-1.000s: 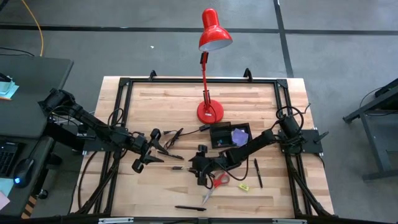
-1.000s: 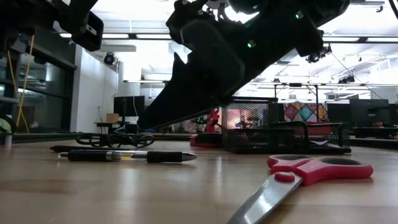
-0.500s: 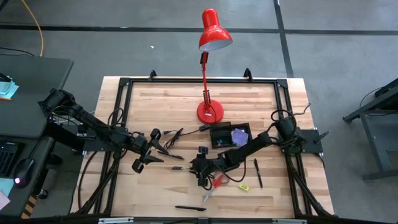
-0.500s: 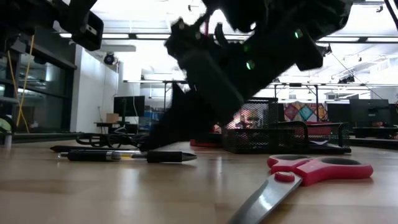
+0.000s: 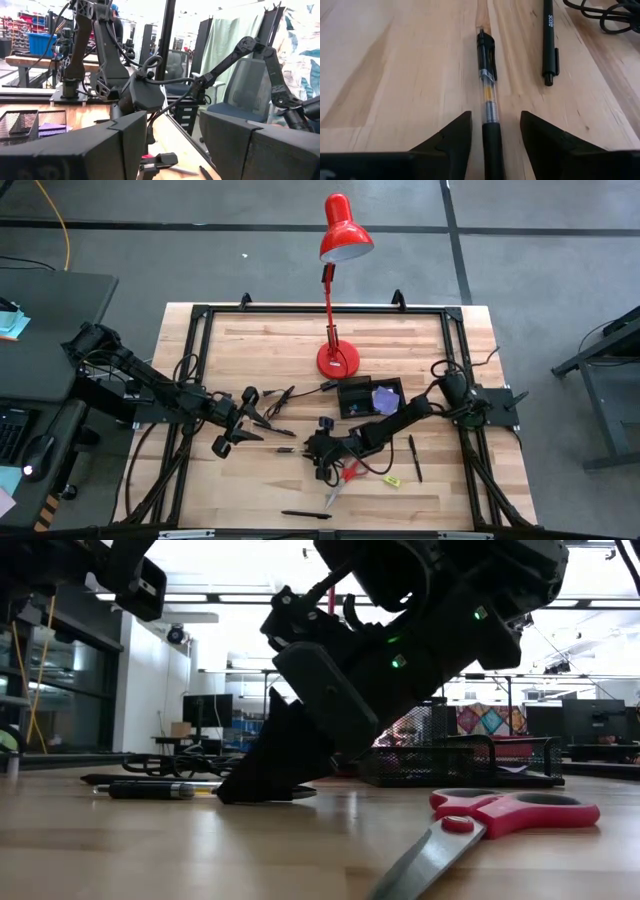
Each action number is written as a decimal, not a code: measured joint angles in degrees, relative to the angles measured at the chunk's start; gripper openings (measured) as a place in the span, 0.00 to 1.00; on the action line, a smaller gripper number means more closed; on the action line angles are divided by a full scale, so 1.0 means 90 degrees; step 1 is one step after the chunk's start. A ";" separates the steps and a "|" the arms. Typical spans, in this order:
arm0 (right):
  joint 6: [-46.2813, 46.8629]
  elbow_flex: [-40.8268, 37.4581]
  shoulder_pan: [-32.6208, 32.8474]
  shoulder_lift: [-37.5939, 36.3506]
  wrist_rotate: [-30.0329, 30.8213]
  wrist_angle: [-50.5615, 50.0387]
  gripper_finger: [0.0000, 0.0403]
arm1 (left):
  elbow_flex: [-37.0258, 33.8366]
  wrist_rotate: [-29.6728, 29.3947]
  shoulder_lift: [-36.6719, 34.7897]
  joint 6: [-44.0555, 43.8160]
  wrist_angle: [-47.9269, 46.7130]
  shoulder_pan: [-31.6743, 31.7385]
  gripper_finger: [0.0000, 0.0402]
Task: Pick and place office supplies into organizer
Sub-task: Put the black pen into the desk organizer
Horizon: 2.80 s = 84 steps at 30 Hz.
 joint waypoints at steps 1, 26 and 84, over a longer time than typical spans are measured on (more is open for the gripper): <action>-0.0007 0.0005 0.0005 0.0000 0.0034 -0.0005 0.39 | 0.0000 0.0000 0.0000 0.0000 0.0000 0.0001 0.43; -0.0378 -0.0042 -0.0005 0.0073 0.0235 0.0621 0.03 | 0.0000 0.0000 0.0000 0.0000 0.0000 0.0001 0.43; -0.1701 -0.0029 0.1376 -0.1052 0.5013 0.0819 0.03 | 0.0000 -0.0410 0.0000 0.0177 0.0030 0.0000 0.43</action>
